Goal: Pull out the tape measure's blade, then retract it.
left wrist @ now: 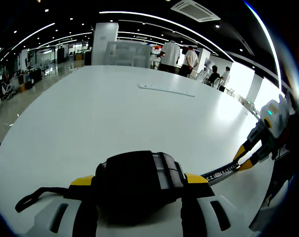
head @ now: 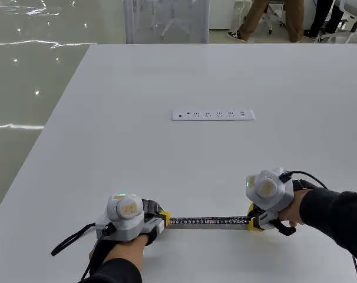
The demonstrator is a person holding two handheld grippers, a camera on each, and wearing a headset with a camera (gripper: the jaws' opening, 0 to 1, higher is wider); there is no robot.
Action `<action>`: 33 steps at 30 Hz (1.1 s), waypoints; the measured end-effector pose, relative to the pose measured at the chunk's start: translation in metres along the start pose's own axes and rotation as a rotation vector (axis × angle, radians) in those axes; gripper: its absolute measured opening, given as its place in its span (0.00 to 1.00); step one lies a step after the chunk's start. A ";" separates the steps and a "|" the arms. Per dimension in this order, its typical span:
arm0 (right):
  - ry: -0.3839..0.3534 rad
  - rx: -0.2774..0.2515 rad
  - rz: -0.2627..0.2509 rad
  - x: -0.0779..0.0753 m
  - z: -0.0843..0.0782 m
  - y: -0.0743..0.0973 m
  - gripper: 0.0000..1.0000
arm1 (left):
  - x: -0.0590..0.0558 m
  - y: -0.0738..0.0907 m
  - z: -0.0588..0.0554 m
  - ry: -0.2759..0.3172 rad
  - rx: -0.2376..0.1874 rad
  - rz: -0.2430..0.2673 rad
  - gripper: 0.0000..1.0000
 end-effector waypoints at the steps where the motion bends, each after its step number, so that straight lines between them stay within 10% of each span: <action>1: 0.000 -0.001 0.000 0.000 0.001 0.000 0.12 | 0.000 0.000 0.000 0.000 0.000 0.000 0.65; 33: -0.025 -0.039 -0.009 0.004 0.016 -0.005 0.12 | 0.001 0.000 0.000 0.005 0.004 -0.006 0.65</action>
Point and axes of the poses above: the centre of the closed fingertips' face, and the gripper's own axes: y roughly backward along the fingers, x roughly to its left, z roughly out of its top, the point moved 8 cm from there along y, roughly backward along the fingers, and after that the axes turned 5 degrees about x, right-handed, at the moved point
